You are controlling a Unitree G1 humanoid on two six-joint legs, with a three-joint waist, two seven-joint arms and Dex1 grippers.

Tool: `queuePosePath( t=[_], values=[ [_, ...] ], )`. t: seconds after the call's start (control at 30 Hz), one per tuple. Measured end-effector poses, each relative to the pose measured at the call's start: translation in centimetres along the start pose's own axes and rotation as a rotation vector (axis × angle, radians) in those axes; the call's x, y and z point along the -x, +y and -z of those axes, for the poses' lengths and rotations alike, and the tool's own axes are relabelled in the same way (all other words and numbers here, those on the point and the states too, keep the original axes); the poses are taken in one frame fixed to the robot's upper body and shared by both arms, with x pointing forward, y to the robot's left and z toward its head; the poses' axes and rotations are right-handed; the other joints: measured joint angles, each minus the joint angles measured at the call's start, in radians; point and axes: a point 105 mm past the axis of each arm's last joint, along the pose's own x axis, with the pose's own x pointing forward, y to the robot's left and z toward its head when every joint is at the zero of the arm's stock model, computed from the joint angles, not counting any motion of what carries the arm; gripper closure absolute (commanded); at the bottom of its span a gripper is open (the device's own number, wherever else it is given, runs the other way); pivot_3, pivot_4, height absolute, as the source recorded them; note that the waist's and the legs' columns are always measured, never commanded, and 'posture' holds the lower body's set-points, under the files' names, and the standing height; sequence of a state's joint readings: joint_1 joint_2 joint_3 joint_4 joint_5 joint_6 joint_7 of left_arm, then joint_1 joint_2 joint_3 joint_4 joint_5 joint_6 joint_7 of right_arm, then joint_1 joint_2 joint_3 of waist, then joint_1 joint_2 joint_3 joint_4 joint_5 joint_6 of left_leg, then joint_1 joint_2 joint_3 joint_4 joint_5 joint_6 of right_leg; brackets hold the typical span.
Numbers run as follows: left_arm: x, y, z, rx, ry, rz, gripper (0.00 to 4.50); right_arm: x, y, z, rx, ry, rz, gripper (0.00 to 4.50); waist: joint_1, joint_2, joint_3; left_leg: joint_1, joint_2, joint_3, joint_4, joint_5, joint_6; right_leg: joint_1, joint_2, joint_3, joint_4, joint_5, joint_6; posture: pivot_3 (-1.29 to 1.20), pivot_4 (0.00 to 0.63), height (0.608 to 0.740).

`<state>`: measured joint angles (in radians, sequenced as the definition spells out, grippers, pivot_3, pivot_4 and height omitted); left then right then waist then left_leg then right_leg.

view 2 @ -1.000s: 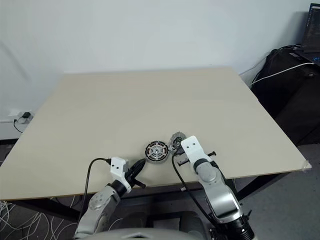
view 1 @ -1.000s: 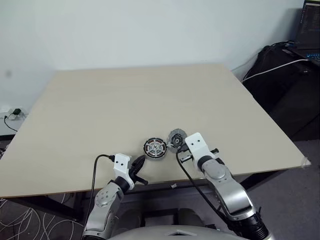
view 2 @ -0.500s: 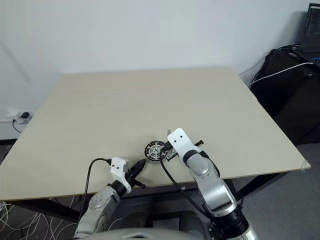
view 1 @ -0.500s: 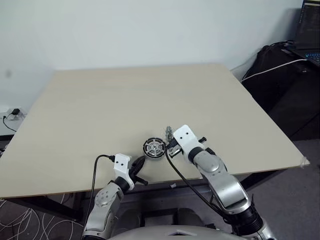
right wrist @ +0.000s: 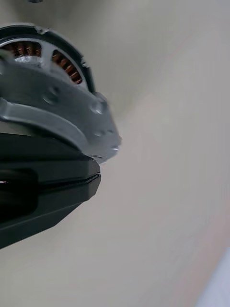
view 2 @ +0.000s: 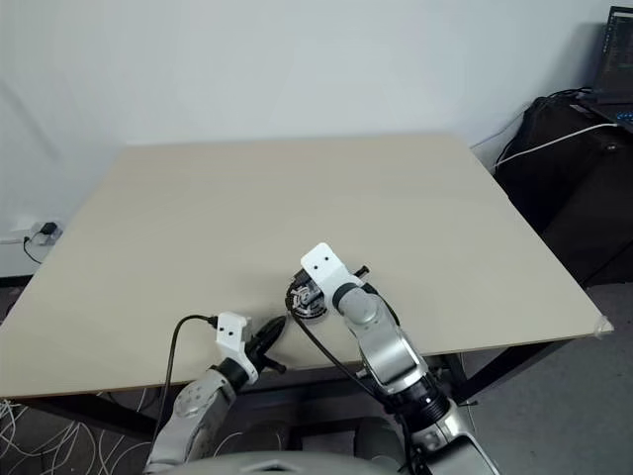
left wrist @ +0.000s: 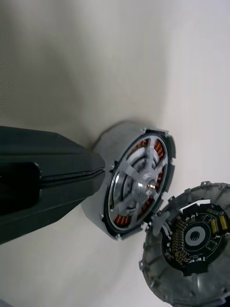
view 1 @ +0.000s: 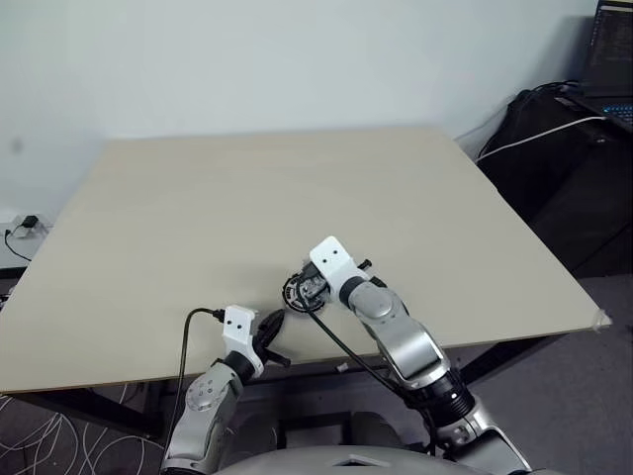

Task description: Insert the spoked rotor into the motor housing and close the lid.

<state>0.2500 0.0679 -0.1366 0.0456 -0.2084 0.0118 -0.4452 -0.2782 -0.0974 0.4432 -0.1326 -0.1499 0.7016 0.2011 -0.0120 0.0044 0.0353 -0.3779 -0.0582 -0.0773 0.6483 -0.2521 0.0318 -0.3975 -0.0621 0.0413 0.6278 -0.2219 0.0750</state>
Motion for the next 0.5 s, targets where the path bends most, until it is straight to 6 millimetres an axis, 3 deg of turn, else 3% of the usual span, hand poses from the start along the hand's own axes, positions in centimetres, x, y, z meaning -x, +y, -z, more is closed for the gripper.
queuePosePath(
  t=[0.23, 0.5],
  values=[
    [0.1, 0.1, 0.1, -0.001, 0.004, -0.006, 4.5, -1.1, 1.2, 0.0, -0.027, 0.0, -0.033, 4.47, 0.0, 0.0, 0.0, 0.0, 0.0, 0.0, 0.0, 0.0, 0.0, 0.0, 0.0, 0.0, 0.0, 0.002, -0.002, 0.0, 0.0, 0.74],
    [0.2, 0.4, 0.1, -0.002, 0.004, -0.018, 4.5, -2.3, 0.8, 0.5, -0.055, -0.015, 0.004, 4.47, -0.002, 0.0, 0.0, 0.001, 0.0, 0.0, 0.0, 0.0, -0.001, 0.0, 0.0, 0.0, 0.001, 0.002, -0.003, 0.0, 0.0, 0.74]
  ],
)
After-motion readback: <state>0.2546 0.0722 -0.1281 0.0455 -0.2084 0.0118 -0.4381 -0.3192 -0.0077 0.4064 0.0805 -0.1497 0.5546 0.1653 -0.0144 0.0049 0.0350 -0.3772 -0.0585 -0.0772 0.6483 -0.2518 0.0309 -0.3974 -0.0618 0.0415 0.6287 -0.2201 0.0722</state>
